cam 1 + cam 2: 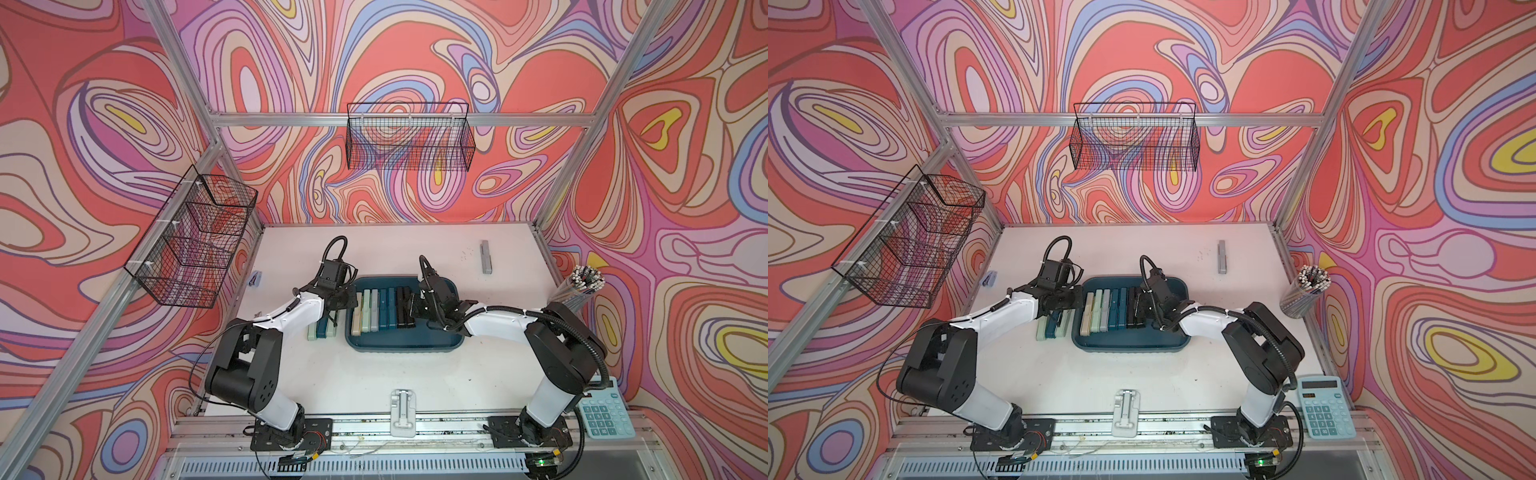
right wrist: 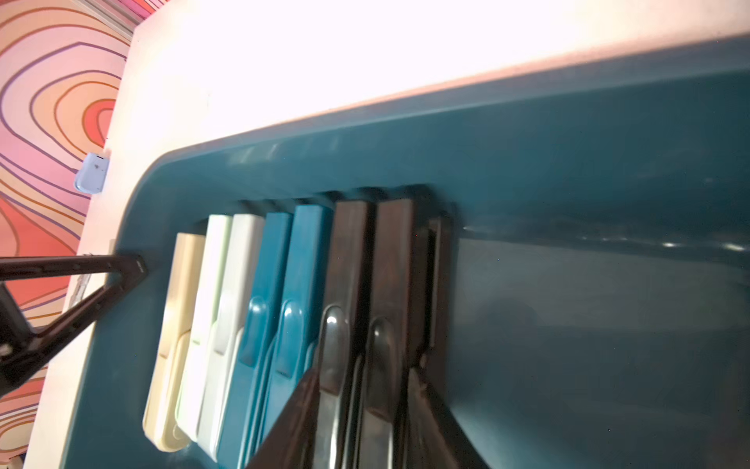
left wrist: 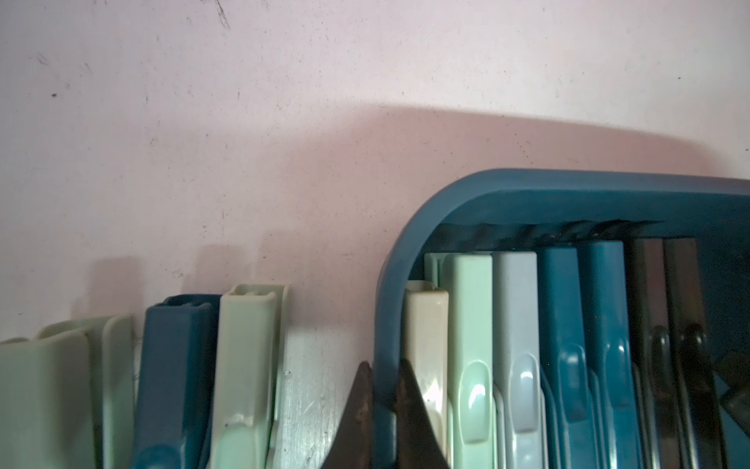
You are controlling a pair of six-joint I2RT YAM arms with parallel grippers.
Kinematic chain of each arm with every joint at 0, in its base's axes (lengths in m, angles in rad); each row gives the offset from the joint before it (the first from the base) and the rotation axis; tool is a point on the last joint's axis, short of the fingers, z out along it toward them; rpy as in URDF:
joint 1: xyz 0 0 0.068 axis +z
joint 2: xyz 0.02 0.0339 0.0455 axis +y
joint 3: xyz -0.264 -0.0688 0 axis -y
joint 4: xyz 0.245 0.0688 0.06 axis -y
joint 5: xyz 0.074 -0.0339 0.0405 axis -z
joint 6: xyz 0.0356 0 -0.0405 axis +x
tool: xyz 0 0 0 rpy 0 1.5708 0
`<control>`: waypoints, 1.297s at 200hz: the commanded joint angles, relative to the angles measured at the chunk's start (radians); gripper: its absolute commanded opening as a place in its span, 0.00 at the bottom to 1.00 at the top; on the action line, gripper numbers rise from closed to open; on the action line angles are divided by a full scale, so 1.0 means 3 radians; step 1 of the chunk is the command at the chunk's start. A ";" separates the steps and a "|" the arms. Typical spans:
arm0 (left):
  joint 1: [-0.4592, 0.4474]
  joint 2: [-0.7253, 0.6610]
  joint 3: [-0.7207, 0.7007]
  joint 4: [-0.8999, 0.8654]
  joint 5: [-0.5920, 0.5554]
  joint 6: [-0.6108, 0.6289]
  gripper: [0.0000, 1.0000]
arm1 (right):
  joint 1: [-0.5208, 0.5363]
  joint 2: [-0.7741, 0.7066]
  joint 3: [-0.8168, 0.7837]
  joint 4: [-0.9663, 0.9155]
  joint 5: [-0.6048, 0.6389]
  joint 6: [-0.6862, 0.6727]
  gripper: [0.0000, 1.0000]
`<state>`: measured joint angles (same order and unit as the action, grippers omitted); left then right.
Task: Put the pruning pliers into the storage box
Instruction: Place the pruning pliers in the storage box, then pick up the pruning pliers from the center of the board.
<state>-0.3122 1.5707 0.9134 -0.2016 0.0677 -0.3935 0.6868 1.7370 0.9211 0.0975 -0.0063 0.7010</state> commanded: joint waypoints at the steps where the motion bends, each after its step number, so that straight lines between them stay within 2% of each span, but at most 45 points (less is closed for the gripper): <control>1: 0.0000 0.0074 0.0008 0.0120 0.0086 -0.0015 0.09 | 0.0011 -0.0008 0.0009 0.0047 -0.0037 0.0043 0.38; 41: 0.0002 0.0041 0.0008 0.0090 0.0051 0.0000 0.09 | -0.0052 -0.0097 0.0076 -0.0121 0.0044 -0.0032 0.39; 85: 0.0002 0.0055 0.0048 0.0079 0.0058 0.0012 0.09 | -0.0205 -0.0360 0.0372 -0.0624 0.0283 -0.0422 0.42; 116: 0.0003 0.0059 0.0078 0.0066 0.0061 0.0023 0.09 | -0.0588 -0.0506 0.0420 -0.0909 0.0384 -0.0625 0.43; 143: 0.0003 0.0037 0.0089 0.0029 0.0050 0.0052 0.09 | -0.1119 -0.0535 0.0487 -0.1181 0.0412 -0.0805 0.46; 165: -0.0002 0.0031 0.0120 -0.0004 0.0040 0.0070 0.09 | -0.1491 -0.0376 0.0641 -0.1377 0.0386 -0.1029 0.53; 193: 0.0000 0.0041 0.0130 0.0033 0.0063 0.0058 0.09 | -0.1830 -0.0088 0.0814 -0.1352 0.0270 -0.1173 0.57; 259: 0.0001 -0.0014 0.0095 -0.0017 0.0055 0.0060 0.09 | -0.2144 0.0827 0.1661 -0.1578 0.0328 -0.1583 0.62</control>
<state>-0.3126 1.5745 0.9207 -0.2062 0.0711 -0.3786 0.0673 1.9175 1.3354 -0.3195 0.0895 0.3058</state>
